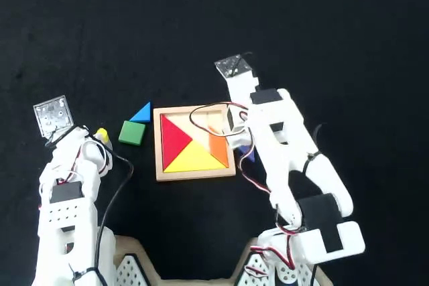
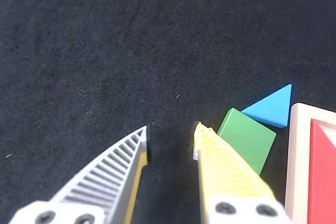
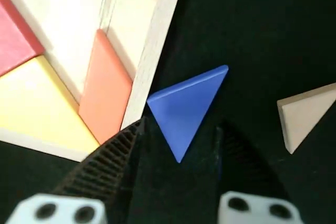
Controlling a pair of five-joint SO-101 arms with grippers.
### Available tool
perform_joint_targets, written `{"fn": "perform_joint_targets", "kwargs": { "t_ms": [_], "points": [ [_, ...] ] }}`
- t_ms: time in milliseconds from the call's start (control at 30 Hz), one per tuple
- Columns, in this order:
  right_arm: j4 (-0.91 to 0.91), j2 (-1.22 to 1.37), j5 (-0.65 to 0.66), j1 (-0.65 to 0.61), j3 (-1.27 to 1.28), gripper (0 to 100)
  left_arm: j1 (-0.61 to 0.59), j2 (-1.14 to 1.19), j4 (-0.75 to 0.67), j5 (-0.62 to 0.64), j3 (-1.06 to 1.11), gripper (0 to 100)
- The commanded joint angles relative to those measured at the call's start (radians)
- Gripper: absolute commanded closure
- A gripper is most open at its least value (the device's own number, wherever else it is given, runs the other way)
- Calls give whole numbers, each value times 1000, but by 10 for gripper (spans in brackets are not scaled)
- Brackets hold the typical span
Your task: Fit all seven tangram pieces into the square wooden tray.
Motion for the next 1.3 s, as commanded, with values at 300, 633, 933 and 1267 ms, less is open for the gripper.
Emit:
{"fn": "perform_joint_targets", "kwargs": {
  "t_ms": [300,633,933,1267],
  "points": [
    [-29,163,0,-28,-82,794,13,-15,-17,2,-7,845],
    [-28,159,2,3,-71,796,13,-17,-17,2,-7,845],
    [26,-31,0,-68,-65,795,13,-17,-17,2,-7,845],
    [-8,174,-34,-49,-120,796,13,-17,-17,2,-7,845]
  ]
}}
